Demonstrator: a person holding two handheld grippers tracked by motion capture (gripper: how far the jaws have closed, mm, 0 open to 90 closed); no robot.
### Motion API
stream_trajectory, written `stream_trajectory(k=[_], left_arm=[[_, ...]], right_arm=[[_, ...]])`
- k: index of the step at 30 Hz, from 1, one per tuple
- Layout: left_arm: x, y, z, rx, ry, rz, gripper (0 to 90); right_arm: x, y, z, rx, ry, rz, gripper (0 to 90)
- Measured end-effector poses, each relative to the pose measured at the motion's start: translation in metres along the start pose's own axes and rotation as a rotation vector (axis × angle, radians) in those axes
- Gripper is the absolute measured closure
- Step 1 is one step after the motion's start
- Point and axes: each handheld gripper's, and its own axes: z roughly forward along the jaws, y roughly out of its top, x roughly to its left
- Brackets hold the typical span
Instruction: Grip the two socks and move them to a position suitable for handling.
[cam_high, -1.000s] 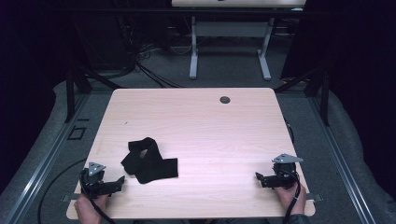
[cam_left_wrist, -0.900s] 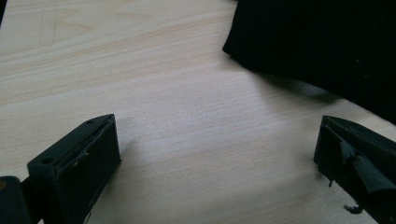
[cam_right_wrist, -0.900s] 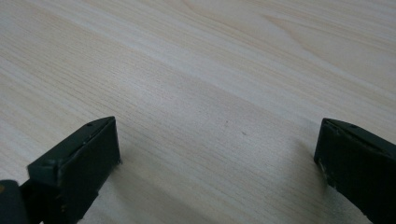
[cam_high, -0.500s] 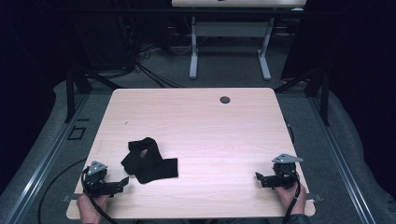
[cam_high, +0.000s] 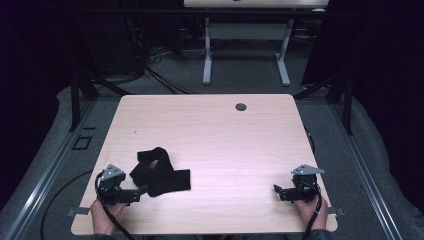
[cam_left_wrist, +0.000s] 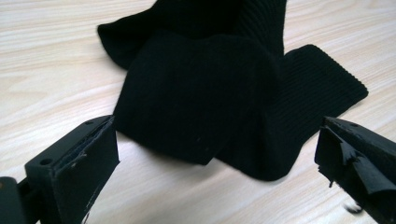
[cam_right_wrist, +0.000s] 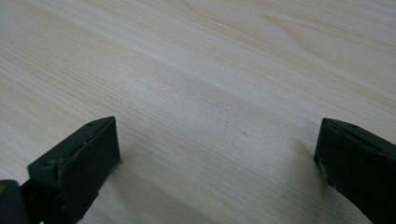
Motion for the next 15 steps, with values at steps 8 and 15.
stream_trajectory(k=[8, 15], left_arm=[[-0.004, 0.016, 0.013, 0.070, 0.007, 0.029, 19.1], [-0.006, 0.016, 0.018, 0.102, 0.012, 0.052, 39.4]], right_arm=[[0.000, 0.000, 0.000, -0.008, -0.002, 0.007, 0.0], [0.000, 0.000, 0.000, -0.006, 0.002, 0.006, 0.0]])
